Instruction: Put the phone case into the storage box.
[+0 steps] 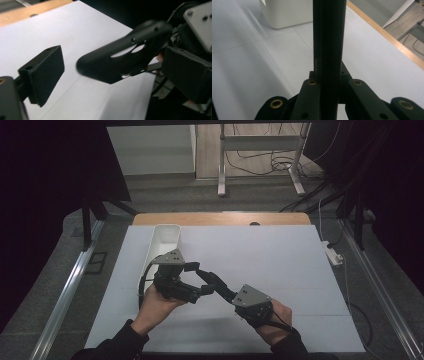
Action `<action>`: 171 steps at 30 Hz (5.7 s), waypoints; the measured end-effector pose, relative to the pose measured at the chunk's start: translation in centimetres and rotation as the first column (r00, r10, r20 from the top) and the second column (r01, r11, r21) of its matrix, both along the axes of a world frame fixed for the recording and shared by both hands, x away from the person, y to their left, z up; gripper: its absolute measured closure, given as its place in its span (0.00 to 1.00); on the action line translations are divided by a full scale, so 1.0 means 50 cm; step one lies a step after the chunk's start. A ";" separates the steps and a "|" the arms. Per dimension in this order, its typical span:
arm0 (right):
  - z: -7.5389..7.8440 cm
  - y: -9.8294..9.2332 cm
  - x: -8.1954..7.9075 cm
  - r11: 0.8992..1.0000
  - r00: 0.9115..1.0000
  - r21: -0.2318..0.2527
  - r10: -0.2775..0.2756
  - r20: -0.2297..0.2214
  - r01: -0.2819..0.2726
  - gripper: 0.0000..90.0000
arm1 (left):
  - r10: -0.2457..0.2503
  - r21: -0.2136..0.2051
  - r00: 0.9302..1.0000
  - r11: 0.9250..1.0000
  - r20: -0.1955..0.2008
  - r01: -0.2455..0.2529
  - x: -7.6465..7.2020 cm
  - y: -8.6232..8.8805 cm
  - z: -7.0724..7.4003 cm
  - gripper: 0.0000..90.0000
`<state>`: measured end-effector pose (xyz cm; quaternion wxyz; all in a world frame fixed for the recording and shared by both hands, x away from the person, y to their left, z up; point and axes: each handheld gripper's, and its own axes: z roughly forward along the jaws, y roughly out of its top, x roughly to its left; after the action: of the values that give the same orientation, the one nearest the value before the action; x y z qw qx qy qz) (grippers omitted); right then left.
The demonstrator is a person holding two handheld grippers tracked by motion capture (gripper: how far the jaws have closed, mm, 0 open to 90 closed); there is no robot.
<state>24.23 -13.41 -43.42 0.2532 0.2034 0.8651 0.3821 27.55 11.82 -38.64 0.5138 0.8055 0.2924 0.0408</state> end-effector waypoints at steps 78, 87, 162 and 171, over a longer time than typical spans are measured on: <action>-0.007 -0.034 0.026 0.969 0.948 0.203 0.193 -0.251 -0.144 0.87 | -0.181 -0.092 0.983 0.979 0.039 0.184 -0.005 0.055 -0.008 0.92; -0.013 -0.028 0.027 0.977 0.950 0.173 0.167 -0.265 -0.123 0.65 | -0.158 -0.078 0.986 0.984 0.049 0.162 -0.006 0.060 0.000 0.92; -0.044 -0.275 -0.020 0.932 0.885 0.084 -0.304 -0.352 0.353 0.00 | 0.150 0.136 0.977 0.976 0.154 -0.171 0.058 0.323 0.097 0.92; -0.043 -0.290 -0.022 0.920 0.875 0.082 -0.332 -0.352 0.382 0.00 | 0.162 0.160 0.973 0.969 0.164 -0.188 0.076 0.334 0.100 0.92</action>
<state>23.11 -27.92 -45.58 0.1545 0.4396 0.8115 0.3527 31.34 28.54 -33.64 0.4563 0.8130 0.3184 0.1716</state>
